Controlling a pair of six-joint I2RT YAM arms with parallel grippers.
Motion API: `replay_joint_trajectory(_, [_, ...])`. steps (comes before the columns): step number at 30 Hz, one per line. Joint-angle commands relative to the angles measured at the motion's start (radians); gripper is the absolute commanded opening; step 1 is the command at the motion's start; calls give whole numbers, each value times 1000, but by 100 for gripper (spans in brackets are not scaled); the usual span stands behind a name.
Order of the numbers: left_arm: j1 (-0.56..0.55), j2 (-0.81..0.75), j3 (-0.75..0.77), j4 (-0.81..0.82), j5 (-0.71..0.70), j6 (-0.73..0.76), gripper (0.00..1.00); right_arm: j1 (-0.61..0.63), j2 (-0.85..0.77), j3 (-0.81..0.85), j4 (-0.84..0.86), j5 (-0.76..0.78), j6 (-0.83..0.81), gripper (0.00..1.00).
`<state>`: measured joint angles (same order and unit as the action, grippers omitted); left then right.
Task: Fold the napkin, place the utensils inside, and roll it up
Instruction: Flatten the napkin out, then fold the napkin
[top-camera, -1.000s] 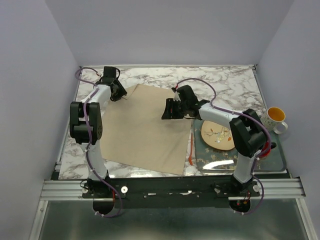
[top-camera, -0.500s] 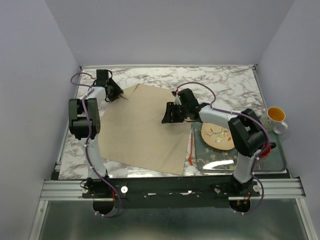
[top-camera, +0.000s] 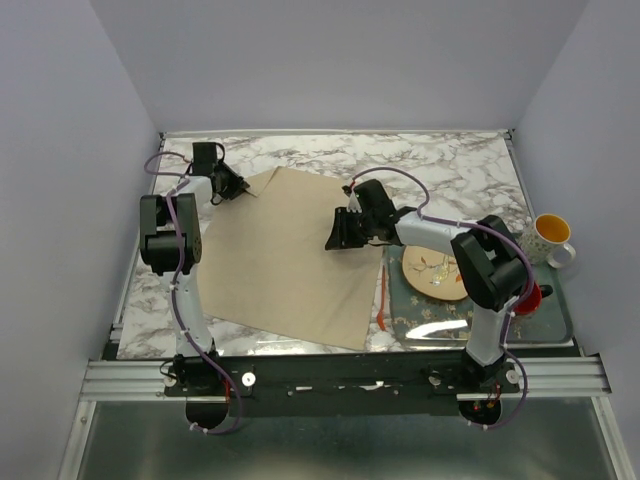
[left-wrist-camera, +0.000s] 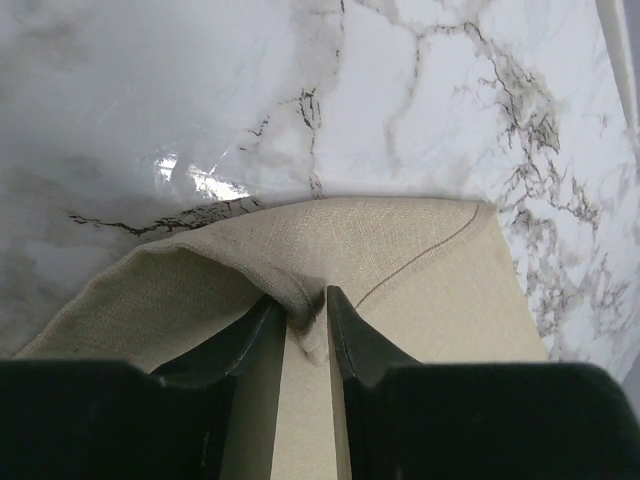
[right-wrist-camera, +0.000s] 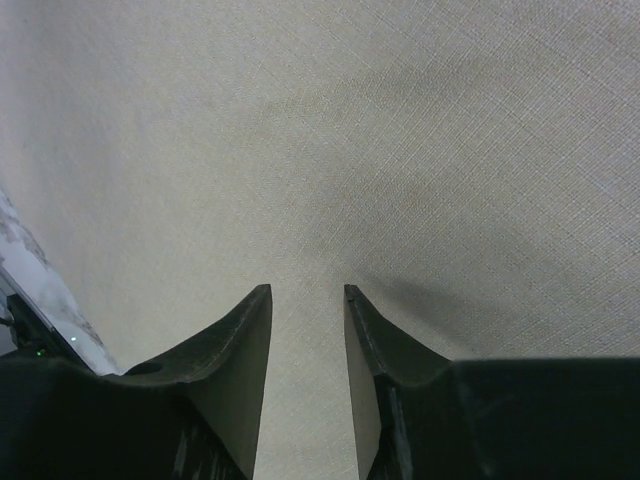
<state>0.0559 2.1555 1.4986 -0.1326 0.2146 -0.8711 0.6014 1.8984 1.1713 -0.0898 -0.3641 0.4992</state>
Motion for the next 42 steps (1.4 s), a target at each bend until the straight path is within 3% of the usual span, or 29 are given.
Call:
replay_joint_trajectory(1, [22, 20, 11, 97, 58, -72, 28, 1, 18, -27, 13, -25, -5, 41])
replay_joint_trajectory(6, [54, 35, 48, 194, 115, -184, 19, 3, 18, -32, 10, -26, -4, 41])
replay_joint_trajectory(9, [94, 98, 146, 218, 137, -273, 21, 3, 19, -13, 5, -35, -1, 41])
replay_joint_trajectory(10, [108, 113, 185, 238, 150, -308, 30, 3, 18, -6, -1, -38, -1, 41])
replay_joint_trajectory(11, [117, 127, 211, 237, 164, -331, 56, 1, 8, -1, -7, -39, -4, 41])
replay_joint_trajectory(12, [127, 153, 242, 219, 181, -341, 69, 1, 1, 1, -22, -38, -7, 41])
replay_joint_trajectory(14, [136, 171, 424, -21, 187, -246, 99, 3, -36, 8, -60, -4, -43, 43])
replay_joint_trajectory(16, [119, 162, 574, -251, 164, -99, 99, 3, -64, 7, -106, 30, -83, 47])
replay_joint_trajectory(18, [114, 100, 585, -343, 143, -40, 99, 3, -97, 16, -163, 73, -112, 51])
replay_joint_trajectory(21, [88, -56, 436, -406, 102, 69, 99, 3, -136, 22, -226, 123, -149, 57])
replay_joint_trajectory(26, [-30, -362, 21, -401, -38, 224, 94, -5, -269, -7, -298, 203, -117, 64])
replay_joint_trajectory(30, [-252, -670, -217, -398, -196, 313, 82, -52, -419, -90, -326, 221, -91, 66])
replay_joint_trajectory(31, [-351, -716, -292, -409, -246, 314, 77, -78, -447, -97, -349, 241, -87, 66])
replay_joint_trajectory(33, [-448, -836, -368, -418, -279, 301, 63, -116, -533, -122, -389, 258, -77, 66])
replay_joint_trajectory(35, [-615, -890, -451, -446, -342, 277, 55, -198, -591, -133, -415, 232, -59, 66])
replay_joint_trajectory(37, [-732, -931, -500, -478, -382, 256, 52, -259, -671, -140, -438, 212, -65, 66])
replay_joint_trajectory(38, [-848, -936, -514, -476, -395, 230, 51, -278, -691, -139, -444, 206, -71, 66])
replay_joint_trajectory(42, [-1102, -867, -515, -479, -434, 205, 48, -322, -772, -139, -476, 221, -94, 67])
